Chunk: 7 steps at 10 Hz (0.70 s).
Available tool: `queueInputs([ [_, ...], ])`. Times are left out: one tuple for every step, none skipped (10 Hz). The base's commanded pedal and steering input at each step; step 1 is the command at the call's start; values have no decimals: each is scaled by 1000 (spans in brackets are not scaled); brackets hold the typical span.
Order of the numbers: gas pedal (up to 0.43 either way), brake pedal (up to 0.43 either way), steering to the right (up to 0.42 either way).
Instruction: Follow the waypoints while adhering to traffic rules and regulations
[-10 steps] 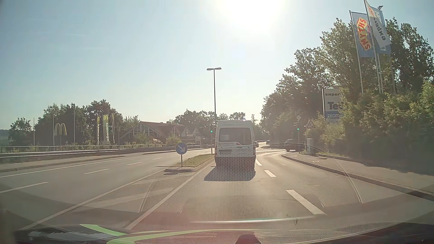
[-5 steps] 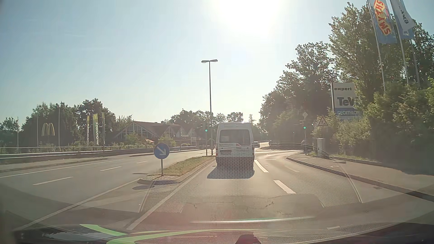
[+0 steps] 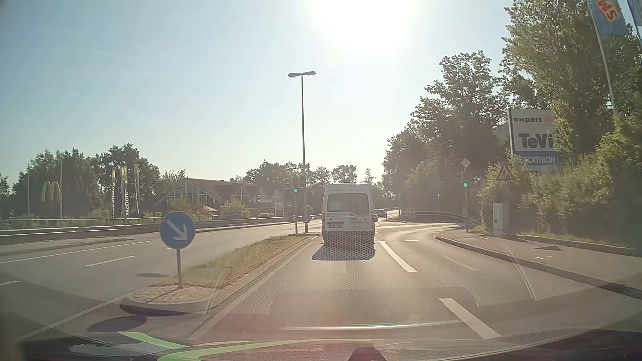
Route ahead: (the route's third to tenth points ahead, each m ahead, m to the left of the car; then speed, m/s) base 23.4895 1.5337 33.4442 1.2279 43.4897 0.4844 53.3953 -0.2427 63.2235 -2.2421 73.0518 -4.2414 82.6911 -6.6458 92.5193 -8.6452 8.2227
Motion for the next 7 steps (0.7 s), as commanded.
queueInputs([
  [209, 0, 8],
  [220, 0, 8],
  [220, 0, 8],
  [220, 0, 8],
  [220, 0, 8],
  [220, 0, 8],
  [220, 0, 9],
])
